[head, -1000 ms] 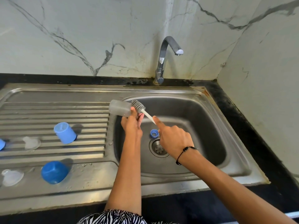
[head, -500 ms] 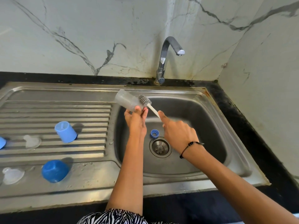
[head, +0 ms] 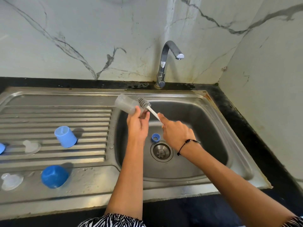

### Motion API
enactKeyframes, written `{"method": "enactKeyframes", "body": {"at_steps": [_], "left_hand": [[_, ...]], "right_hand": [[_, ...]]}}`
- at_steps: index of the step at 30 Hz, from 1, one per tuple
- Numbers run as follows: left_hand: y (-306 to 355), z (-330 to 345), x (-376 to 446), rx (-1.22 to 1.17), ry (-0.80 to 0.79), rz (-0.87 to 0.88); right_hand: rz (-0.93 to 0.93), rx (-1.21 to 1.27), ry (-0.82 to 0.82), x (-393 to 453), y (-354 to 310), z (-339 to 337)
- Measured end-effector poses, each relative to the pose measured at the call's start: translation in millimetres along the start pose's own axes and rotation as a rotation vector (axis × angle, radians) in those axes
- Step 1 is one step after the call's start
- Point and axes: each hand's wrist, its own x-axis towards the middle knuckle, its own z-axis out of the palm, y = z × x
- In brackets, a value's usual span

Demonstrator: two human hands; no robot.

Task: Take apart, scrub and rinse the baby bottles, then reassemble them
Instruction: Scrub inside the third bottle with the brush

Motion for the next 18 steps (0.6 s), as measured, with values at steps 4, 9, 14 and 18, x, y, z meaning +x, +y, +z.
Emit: {"method": "enactKeyframes", "body": {"at_steps": [4, 9, 14, 18], "left_hand": [[5.8, -3.7, 5.7, -0.088, 0.135, 0.042], [0.6, -10.5, 8.6, -0.038, 0.182, 0.063], [-7.9, 3.4, -3.2, -0.075, 0.066, 0.027], [1.7, 3.5, -2.0, -0.233, 0.052, -0.022]], "right_hand": [[-0.069, -0.055, -0.003, -25.5, -6.5, 6.6], [-0.032, -0.054, -0.040, -34.0, -7.0, 15.8], [0.033, 0.057, -0.026, -7.9, 0.6, 9.3], [-0.023, 0.083, -0.019, -17.4, -1.6, 7.2]]}}
